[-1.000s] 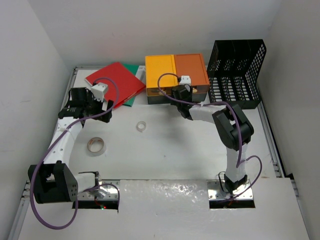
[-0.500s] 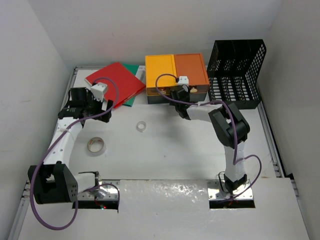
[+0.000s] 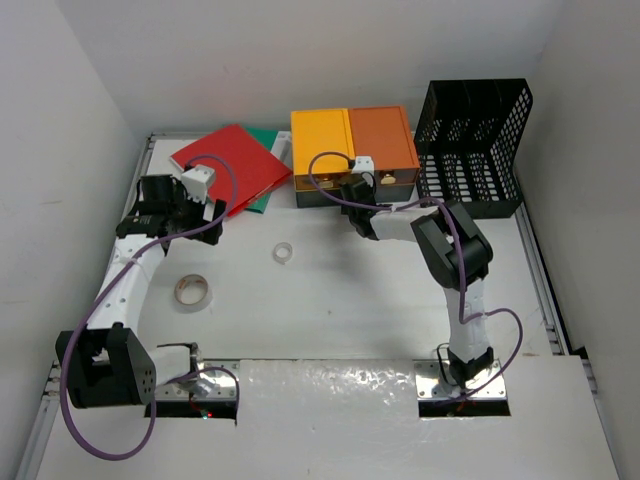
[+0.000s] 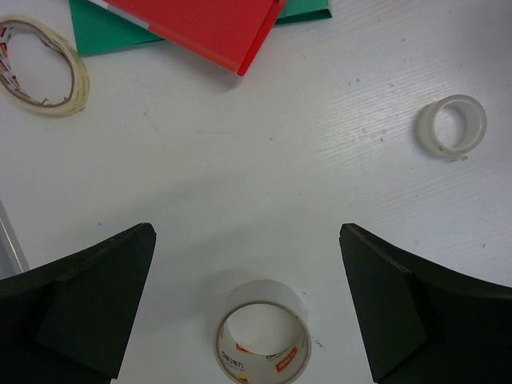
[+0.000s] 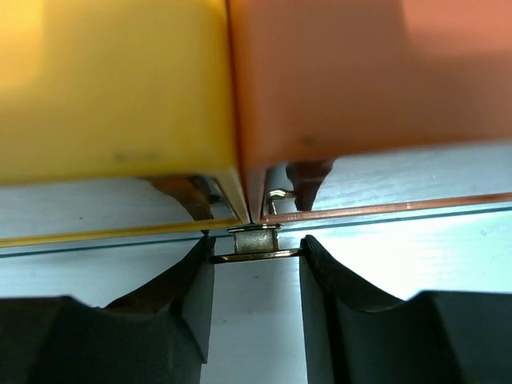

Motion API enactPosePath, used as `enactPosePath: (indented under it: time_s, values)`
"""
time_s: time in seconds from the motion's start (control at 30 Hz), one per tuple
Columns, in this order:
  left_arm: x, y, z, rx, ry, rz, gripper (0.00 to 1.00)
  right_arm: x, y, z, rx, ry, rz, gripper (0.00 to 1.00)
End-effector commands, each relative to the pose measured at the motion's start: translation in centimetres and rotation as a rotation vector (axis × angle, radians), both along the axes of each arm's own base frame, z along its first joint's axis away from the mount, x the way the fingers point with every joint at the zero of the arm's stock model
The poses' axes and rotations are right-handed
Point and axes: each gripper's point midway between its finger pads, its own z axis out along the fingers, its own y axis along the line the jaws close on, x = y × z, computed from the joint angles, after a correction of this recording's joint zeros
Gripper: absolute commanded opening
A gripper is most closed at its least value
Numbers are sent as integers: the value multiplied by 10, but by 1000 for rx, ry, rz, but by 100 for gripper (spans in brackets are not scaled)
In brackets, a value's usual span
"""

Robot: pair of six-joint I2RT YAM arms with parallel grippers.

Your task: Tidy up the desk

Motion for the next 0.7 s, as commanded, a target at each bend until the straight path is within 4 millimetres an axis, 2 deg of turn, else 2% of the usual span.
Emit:
enactPosePath:
  time_s: [0.0,0.07,0.17,0.37,0.47,0.67]
  values:
    - [4,2,12,10,-60,0,100,22,-12,42,14,-137,-63,26]
    - [5,2,12,10,-60,-2,100,24,-7,43,9,-131,-33,22]
    - [5,5,13,23,-63,11,100,23,-7,35,-19,-96,-16,13]
    - [5,8,16,40,-70,17,100,2,-8,29,40,-71,-9,0]
    - [7,11,20,53,-78,30,99,-14,-11,21,77,-45,-16,0]
    - [8,12,23,57,-82,32,100,-37,-15,19,73,-22,-26,0]
